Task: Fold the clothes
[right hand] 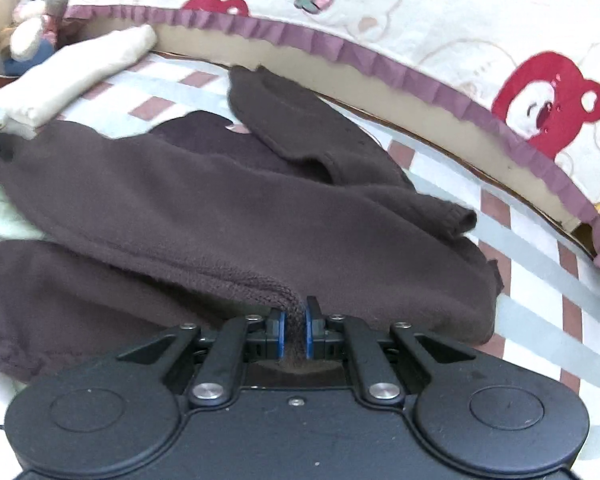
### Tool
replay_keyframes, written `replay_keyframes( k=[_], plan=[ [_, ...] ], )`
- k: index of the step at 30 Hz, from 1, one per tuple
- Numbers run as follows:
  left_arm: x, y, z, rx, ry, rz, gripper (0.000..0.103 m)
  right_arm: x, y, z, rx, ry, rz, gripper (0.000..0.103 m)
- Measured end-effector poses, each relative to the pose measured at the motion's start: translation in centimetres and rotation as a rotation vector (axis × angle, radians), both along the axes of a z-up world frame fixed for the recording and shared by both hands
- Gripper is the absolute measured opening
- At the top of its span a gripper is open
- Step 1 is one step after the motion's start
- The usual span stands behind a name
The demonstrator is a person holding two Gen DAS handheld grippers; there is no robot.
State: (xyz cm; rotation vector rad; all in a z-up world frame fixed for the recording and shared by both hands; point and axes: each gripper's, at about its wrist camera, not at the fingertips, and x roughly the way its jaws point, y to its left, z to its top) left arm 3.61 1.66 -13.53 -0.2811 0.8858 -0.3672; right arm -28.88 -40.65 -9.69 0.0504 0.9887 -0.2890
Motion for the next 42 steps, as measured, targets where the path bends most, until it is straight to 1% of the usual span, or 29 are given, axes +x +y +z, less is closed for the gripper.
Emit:
replay_keyframes(
  k=[2,3,5,6,8,10,12,14,16,17,19,21,23,24,25,26,27,28,30,31,33,34,35,36,37,38,39,40,42],
  plan=[
    [-0.4,-0.5,3.9,0.028,-0.163,-0.051,0.008,0.2,0.0,0.6,0.030,-0.005,0.053,0.009],
    [-0.4,-0.5,5.4,0.010,-0.203,-0.064,0.008,0.3,-0.2,1.0,0.044,-0.006,0.081,0.009],
    [-0.6,0.2,8.8,-0.019,-0.254,-0.071,0.008,0.2,-0.8,1.9,0.068,0.003,0.116,0.009],
    [-0.8,0.5,10.4,-0.034,-0.276,-0.074,0.008,-0.1,-1.1,2.5,0.096,0.008,0.128,0.009],
    [-2.2,2.1,12.3,-0.074,-0.273,-0.068,0.008,-1.0,-1.4,3.3,0.160,0.022,0.150,0.009],
    [-4.0,4.0,10.9,-0.050,-0.202,-0.046,0.008,-1.8,-1.4,3.2,0.215,0.061,0.177,0.009],
    [-5.8,6.0,9.4,-0.022,-0.124,-0.024,0.008,-2.5,-0.9,2.2,0.240,0.114,0.200,0.009],
    [-7.3,7.7,5.0,0.034,0.060,0.002,0.008,-2.4,-0.4,1.2,0.222,0.162,0.235,0.009],
    [-8.7,9.2,0.7,0.076,0.243,0.035,0.008,-1.8,-0.3,0.4,0.215,0.177,0.254,0.009],
    [-9.6,9.8,-1.0,0.074,0.313,0.041,0.009,-1.3,-0.3,0.2,0.218,0.180,0.261,0.009],
    [-10.7,10.6,-2.2,0.109,0.367,0.057,0.011,-0.3,0.1,-0.2,0.193,0.190,0.290,0.010],
    [-10.6,11.9,-1.2,0.159,0.347,0.074,0.011,0.5,0.7,-0.4,0.174,0.212,0.332,0.012],
    [-10.4,13.2,-0.1,0.207,0.325,0.090,0.015,0.8,1.1,-0.6,0.193,0.241,0.378,0.018],
    [-9.9,13.5,0.8,0.205,0.297,0.092,0.020,0.8,1.1,-0.5,0.212,0.247,0.394,0.020],
    [-9.4,13.8,1.8,0.203,0.269,0.095,0.028,0.8,0.9,-0.2,0.246,0.231,0.396,0.021],
    [-8.9,14.1,2.8,0.199,0.242,0.094,0.033,0.8,0.5,0.2,0.291,0.203,0.388,0.022],
    [-7.9,13.7,3.5,0.186,0.218,0.076,0.043,0.9,-0.2,0.9,0.341,0.162,0.370,0.025],
    [-6.9,12.9,3.9,0.176,0.204,0.047,0.049,0.9,-1.0,1.7,0.394,0.109,0.348,0.025],
    [-4.6,11.0,4.1,0.151,0.182,-0.014,0.053,1.2,-2.6,3.6,0.510,-0.019,0.313,0.027],
    [-3.3,9.8,3.9,0.136,0.173,-0.043,0.056,1.4,-3.3,4.8,0.548,-0.099,0.300,0.029],
    [-0.5,7.6,2.9,0.128,0.161,-0.047,0.057,1.7,-4.7,6.5,0.594,-0.233,0.272,0.041],
    [0.7,6.5,2.2,0.134,0.166,-0.035,0.057,2.2,-5.3,6.9,0.596,-0.276,0.235,0.043],
    [1.8,5.5,1.5,0.138,0.172,-0.026,0.057,2.9,-5.8,7.1,0.556,-0.294,0.189,0.043],
    [2.6,4.7,1.1,0.120,0.178,-0.044,0.057,3.6,-6.1,7.1,0.498,-0.303,0.144,0.043],
    [3.5,3.9,0.7,0.105,0.182,-0.061,0.057,4.5,-5.7,6.9,0.381,-0.284,0.104,0.043],
    [4.1,3.0,0.4,0.109,0.174,-0.068,0.057,5.6,-5.2,6.4,0.241,-0.251,0.075,0.044],
    [4.6,2.1,0.1,0.113,0.166,-0.075,0.058,6.7,-4.5,5.4,0.114,-0.218,0.075,0.044],
    [5.2,1.3,-0.2,0.118,0.158,-0.082,0.058,7.9,-4.0,4.4,0.013,-0.187,0.079,0.044],
    [6.4,-0.5,-0.8,0.126,0.142,-0.097,0.058,10.3,-4.0,2.2,-0.013,-0.144,0.106,0.043]
  ],
)
